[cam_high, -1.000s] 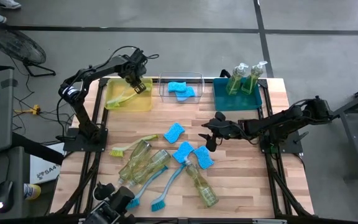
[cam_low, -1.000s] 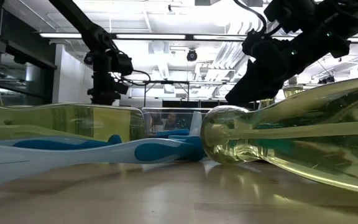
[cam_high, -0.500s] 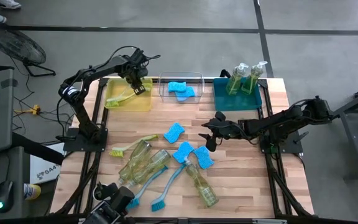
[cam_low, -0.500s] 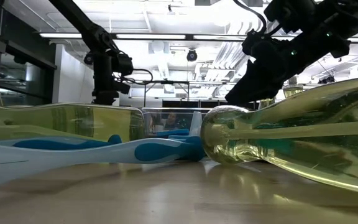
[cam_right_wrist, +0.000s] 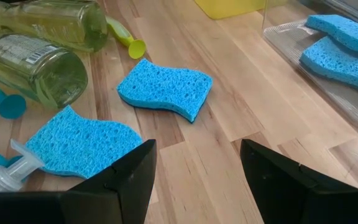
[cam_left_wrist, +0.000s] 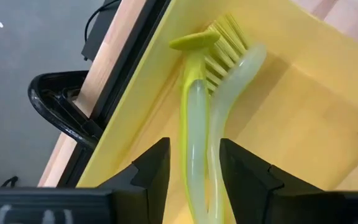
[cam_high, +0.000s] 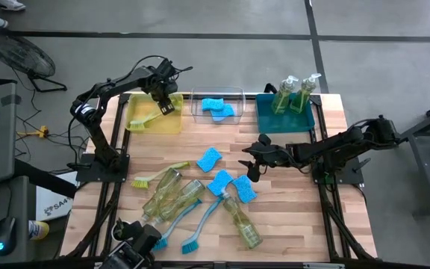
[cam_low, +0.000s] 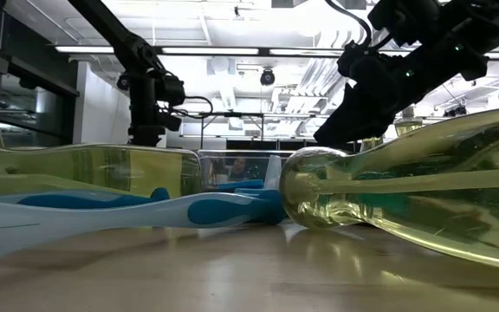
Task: Pick & Place Kitchen Sink Supplies
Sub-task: Put the yellow dish brush into the yellow bin
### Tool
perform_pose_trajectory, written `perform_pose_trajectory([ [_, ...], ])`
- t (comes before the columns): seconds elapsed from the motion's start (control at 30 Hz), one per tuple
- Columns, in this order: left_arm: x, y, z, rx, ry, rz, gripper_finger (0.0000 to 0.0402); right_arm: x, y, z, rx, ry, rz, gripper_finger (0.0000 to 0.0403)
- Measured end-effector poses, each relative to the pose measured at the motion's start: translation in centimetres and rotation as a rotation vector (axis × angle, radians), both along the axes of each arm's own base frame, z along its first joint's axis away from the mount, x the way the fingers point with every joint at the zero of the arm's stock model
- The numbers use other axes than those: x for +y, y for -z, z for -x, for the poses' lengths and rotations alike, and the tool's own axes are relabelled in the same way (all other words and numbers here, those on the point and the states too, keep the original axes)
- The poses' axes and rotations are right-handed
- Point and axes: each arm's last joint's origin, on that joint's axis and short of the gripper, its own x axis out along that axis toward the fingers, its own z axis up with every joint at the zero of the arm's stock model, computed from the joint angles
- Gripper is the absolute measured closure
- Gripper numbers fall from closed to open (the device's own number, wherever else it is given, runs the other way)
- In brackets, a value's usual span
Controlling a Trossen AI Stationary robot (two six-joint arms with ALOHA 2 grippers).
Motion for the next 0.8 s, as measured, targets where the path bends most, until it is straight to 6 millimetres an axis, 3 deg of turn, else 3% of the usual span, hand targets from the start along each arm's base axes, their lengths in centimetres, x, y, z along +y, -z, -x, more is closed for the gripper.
perform_pose_trajectory([
  [0.37, -0.3, -0.3, 0.3, 0.036, -0.005, 0.040, 0.0218, 0.0, 0.0, 0.0, 0.000, 0.000, 0.000, 0.0176],
  [0.8, -0.4, -5.5, -0.7, 0.011, -0.043, 0.045, 0.0218, 0.0, 0.0, 0.0, -0.001, 0.002, -0.003, 0.0176],
])
